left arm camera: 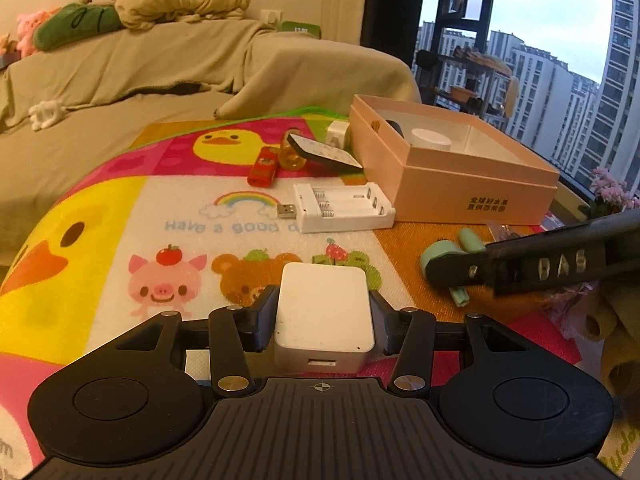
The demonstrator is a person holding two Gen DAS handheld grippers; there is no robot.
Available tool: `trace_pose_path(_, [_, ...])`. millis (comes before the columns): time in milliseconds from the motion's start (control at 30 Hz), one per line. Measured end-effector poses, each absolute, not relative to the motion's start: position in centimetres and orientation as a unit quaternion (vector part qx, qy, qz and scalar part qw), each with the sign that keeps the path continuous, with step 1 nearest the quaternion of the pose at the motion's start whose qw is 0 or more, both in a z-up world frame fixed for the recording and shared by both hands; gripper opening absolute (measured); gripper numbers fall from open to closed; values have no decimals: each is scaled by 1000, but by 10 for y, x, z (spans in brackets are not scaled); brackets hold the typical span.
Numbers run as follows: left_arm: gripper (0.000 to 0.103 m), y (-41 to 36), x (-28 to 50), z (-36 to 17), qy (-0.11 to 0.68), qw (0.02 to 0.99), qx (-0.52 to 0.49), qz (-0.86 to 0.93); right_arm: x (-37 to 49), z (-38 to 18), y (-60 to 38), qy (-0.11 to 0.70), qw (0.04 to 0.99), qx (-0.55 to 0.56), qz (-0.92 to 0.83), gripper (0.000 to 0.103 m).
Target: Organize rigid objects
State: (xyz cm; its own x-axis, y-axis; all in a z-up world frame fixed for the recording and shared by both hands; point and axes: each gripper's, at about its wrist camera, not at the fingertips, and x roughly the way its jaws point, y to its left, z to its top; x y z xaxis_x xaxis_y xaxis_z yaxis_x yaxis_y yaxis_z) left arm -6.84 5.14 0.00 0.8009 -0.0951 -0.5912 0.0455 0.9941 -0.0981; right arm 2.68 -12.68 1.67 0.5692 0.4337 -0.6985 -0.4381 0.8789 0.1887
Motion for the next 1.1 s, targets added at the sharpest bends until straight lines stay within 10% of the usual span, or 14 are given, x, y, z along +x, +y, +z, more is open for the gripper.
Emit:
trace_pose_path(833, [49,16,-57,66,251,962,-11,-103,-62,69,-215,223,949,-51,219,65])
trace_pose_path(867, [43,6,-46,81,235,965,2,-114,-63,70,-219,219,950,-48,217,65])
trace_pose_path(900, [1,-3,-35,93,227,967,14,-117,-64,71,-222,217,951,-43,215,65])
trace_pose_path(1100, [9,-49,58,118,241,958,-6,-153,-62,61,-234,209,957,-32,198,65])
